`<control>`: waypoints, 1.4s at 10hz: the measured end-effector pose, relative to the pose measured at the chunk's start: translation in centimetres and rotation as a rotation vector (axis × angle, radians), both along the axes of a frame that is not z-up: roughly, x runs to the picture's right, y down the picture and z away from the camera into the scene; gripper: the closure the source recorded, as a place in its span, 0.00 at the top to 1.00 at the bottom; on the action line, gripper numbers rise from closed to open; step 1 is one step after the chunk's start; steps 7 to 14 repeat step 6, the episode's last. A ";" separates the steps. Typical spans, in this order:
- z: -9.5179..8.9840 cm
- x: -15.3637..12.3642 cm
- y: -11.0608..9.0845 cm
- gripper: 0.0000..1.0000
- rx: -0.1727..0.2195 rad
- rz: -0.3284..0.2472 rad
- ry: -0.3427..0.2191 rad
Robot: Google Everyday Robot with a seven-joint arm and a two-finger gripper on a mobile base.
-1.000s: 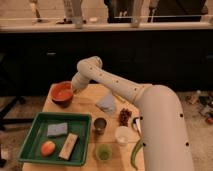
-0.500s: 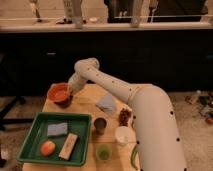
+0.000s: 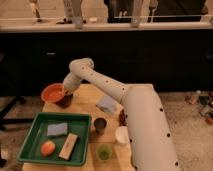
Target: Stack bowls on top of each other
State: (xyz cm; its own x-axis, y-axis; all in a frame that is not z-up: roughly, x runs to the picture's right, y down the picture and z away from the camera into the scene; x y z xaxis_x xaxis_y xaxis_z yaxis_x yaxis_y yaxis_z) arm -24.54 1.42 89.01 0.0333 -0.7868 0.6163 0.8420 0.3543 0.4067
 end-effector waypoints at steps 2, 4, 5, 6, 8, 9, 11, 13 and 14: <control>0.0 0.1 -0.2 0.00 0.000 0.001 -0.003; 0.1 0.7 -0.5 0.00 -0.001 0.008 -0.001; 0.2 1.0 -0.5 0.00 -0.002 0.011 0.000; 0.2 1.3 -0.6 0.00 -0.003 0.014 0.001; 0.2 1.3 -0.6 0.00 -0.003 0.014 0.001; 0.2 1.3 -0.6 0.00 -0.003 0.014 0.001; 0.2 1.3 -0.6 0.00 -0.003 0.014 0.001; 0.2 1.3 -0.6 0.00 -0.003 0.014 0.001; 0.2 1.3 -0.6 0.00 -0.003 0.014 0.001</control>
